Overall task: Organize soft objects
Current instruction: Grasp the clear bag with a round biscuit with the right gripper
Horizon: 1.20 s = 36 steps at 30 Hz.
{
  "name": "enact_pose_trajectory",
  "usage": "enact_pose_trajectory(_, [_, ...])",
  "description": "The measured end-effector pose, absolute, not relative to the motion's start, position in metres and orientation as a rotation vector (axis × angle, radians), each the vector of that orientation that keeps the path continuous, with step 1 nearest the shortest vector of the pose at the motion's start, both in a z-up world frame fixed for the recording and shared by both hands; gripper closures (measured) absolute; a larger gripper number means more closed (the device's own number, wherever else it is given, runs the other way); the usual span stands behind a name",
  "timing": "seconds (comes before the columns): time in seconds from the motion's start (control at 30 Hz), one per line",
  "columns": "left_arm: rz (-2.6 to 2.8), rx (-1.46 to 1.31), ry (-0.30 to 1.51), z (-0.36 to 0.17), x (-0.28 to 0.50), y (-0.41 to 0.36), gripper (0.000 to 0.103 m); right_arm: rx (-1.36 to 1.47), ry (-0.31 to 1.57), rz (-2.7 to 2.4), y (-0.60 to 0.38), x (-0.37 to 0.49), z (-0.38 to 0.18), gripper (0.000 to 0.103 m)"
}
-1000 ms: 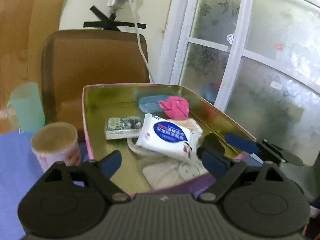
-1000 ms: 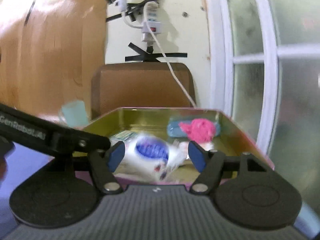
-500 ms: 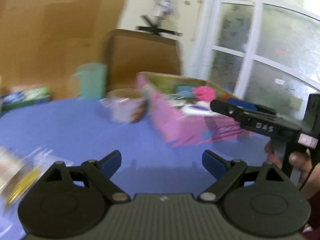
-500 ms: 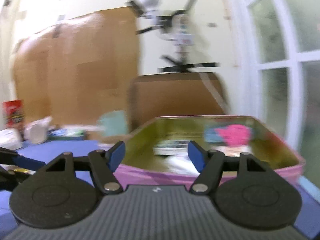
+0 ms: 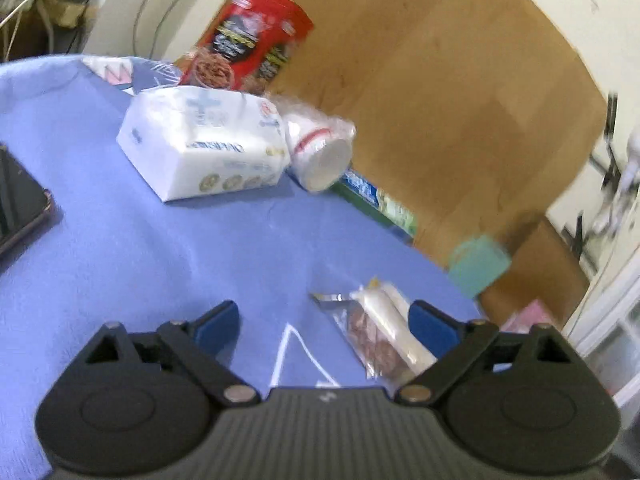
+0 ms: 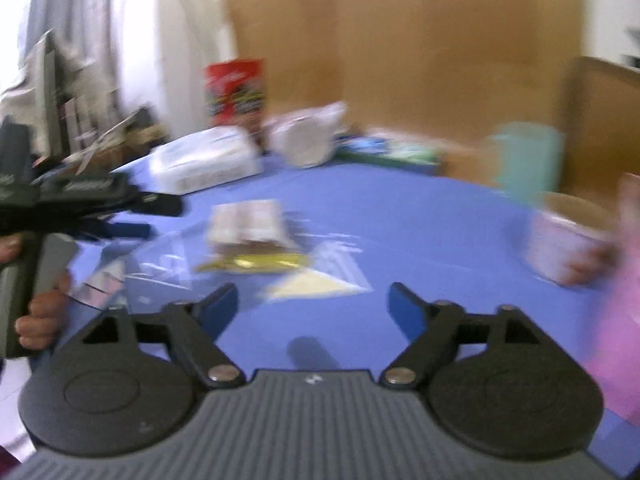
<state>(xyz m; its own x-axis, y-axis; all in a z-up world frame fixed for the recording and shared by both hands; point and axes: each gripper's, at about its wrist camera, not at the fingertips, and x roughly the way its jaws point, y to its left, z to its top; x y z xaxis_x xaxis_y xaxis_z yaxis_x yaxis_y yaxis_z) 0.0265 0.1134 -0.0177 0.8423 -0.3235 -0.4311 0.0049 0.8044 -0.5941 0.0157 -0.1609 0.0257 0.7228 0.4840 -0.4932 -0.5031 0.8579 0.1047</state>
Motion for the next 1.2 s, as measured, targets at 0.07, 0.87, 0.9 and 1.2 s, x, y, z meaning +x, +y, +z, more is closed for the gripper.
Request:
enact_pose_trajectory(0.07, [-0.191, -0.618, 0.542, -0.016, 0.024, 0.113, 0.008, -0.098, 0.55, 0.588, -0.134, 0.028, 0.025, 0.012])
enact_pose_trajectory(0.87, [-0.464, -0.52, 0.604, -0.014, 0.027, 0.046, 0.007, 0.908, 0.76, 0.535, -0.326, -0.026, 0.0, 0.018])
enact_pose_trajectory(0.9, [-0.485, -0.494, 0.612, -0.013, 0.027, 0.035, 0.007, 0.845, 0.696, 0.467, -0.331, -0.038, 0.008, 0.018])
enact_pose_trajectory(1.2, [-0.561, -0.417, 0.647, -0.005, 0.025, 0.007, 0.005, 0.399, 0.559, 0.422, -0.289, -0.077, 0.016, 0.018])
